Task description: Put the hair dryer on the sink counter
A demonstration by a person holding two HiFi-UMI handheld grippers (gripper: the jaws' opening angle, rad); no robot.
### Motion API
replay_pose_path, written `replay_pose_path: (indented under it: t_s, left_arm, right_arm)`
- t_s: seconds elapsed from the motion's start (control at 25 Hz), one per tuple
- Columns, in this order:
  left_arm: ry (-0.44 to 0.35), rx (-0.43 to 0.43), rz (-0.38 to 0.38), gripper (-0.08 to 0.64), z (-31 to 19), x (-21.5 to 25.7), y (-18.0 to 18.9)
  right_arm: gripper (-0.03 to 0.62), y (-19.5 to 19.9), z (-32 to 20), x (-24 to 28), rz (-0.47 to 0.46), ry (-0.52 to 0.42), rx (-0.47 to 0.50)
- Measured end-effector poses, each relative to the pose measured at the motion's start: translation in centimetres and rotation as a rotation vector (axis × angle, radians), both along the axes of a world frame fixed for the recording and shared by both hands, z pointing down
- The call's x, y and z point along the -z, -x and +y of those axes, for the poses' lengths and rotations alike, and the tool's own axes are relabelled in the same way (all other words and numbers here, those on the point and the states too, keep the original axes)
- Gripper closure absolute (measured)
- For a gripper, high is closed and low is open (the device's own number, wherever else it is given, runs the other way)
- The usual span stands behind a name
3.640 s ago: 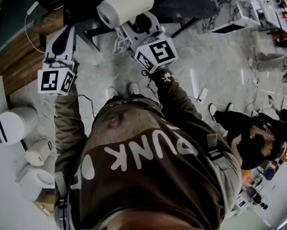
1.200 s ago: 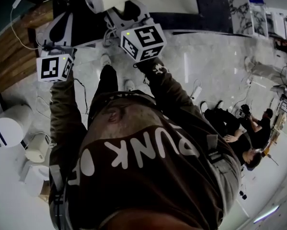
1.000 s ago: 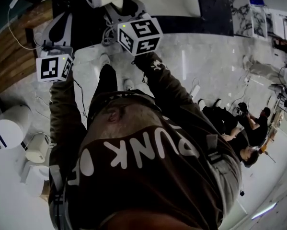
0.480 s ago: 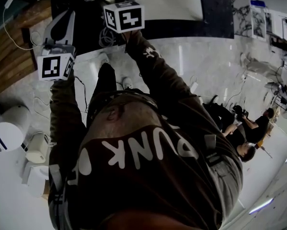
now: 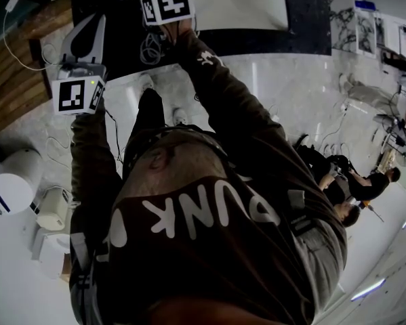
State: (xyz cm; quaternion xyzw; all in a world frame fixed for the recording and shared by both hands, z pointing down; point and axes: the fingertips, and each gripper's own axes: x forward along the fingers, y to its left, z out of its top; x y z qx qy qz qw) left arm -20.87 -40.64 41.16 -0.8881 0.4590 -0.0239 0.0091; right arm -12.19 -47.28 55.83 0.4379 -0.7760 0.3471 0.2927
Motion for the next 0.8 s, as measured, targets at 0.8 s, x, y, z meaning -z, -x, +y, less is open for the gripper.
replay_pose_path:
  t_s: [0.8]
  left_arm:
    - [-0.009,0.004,0.008,0.552,-0.1,0.5,0.8]
  right_arm:
    - [0.413,0.2,-0.2,-2.6,0.028,0.121,0.011]
